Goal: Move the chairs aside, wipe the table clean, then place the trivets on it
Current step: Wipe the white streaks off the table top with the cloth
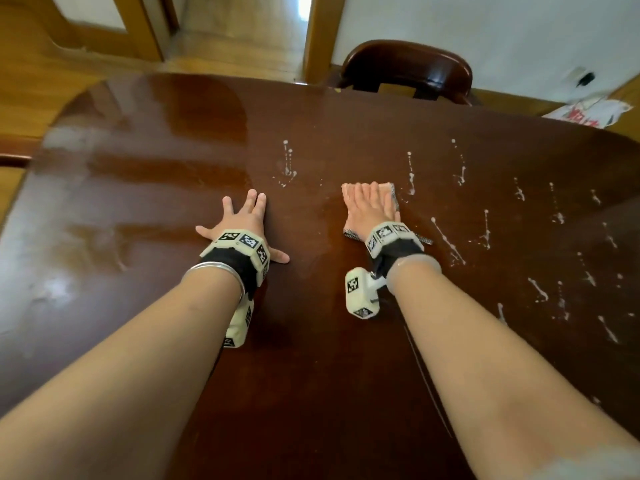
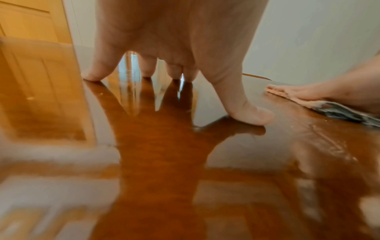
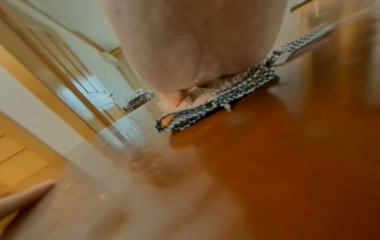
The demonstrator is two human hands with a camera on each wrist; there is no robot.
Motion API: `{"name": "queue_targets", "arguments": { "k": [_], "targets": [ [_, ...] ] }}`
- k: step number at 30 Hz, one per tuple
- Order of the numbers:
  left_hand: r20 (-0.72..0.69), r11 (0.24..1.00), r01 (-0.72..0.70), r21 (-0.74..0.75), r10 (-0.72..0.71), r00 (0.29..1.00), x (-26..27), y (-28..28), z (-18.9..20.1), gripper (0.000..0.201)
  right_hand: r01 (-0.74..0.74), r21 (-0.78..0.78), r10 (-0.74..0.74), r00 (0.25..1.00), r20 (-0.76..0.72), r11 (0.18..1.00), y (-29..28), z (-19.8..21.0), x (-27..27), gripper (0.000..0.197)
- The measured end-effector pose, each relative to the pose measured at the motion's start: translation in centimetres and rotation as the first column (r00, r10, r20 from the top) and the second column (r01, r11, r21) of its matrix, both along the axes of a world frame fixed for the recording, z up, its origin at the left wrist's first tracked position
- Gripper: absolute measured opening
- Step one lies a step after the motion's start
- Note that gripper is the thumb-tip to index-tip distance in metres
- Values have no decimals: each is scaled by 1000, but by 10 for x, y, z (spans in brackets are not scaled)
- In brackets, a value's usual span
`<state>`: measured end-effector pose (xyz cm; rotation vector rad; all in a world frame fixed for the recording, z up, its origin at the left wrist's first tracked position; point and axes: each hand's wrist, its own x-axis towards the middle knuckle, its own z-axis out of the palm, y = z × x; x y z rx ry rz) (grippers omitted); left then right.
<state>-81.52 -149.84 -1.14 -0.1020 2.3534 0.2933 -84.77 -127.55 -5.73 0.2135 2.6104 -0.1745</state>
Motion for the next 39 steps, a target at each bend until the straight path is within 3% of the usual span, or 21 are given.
{"name": "queue_targets", "arguments": {
  "k": [2,5,8,10,12,15,17,20,23,24,27,30,34,37,39],
  "targets": [
    [1,1000,5,0,-5,1000,0,-1,-1,134,-73,-10,73,997,-19,997,-29,-1,-9,64],
    [-8,1000,13,-9,-13,1000,-1,-1,-1,134,-292,-24,290,955,-58,956,-60,7,16,65],
    [-16,1000,16,-9,-16,1000,0,-2,-2,134,-442,-44,441,897,-23,896,-36,13,56,57],
    [-19,1000,12,-11,-12,1000,-1,-2,-3,134,-398,-27,398,918,-5,917,-1,16,60,52],
    [-32,1000,19,-10,-19,999,0,-2,-4,134,-191,-15,192,981,17,981,13,16,47,51],
    [-44,1000,30,-2,-30,999,1,-4,-4,134,7,-53,-5,999,39,999,-23,22,31,54],
    [-53,998,62,5,-62,997,4,-8,-6,133,-61,-71,63,998,20,996,-60,23,35,62],
    [-65,991,135,-1,-135,989,13,-22,-6,131,-302,-57,303,953,-5,951,-95,21,70,72],
    [-83,988,153,5,-152,985,25,-39,-8,129,-458,-27,459,888,18,888,-75,23,109,62],
    [-80,990,141,6,-140,987,29,-42,-8,129,-438,-26,439,898,37,899,-59,24,110,59],
    [-86,994,106,10,-105,991,37,-43,-11,128,-194,6,193,980,50,981,-32,26,85,61],
    [-91,996,86,19,-84,992,35,-43,-13,129,-72,-34,73,997,25,997,-69,26,67,62],
    [-119,995,102,12,-100,988,35,-46,-17,129,-296,-88,295,955,-27,951,-117,28,99,62],
    [-121,994,107,11,-105,987,36,-47,-17,129,-411,-60,412,911,2,909,-88,25,126,62],
    [-114,994,109,13,-107,988,35,-46,-17,129,-351,-41,352,935,36,936,-55,29,122,59]
  ]
}}
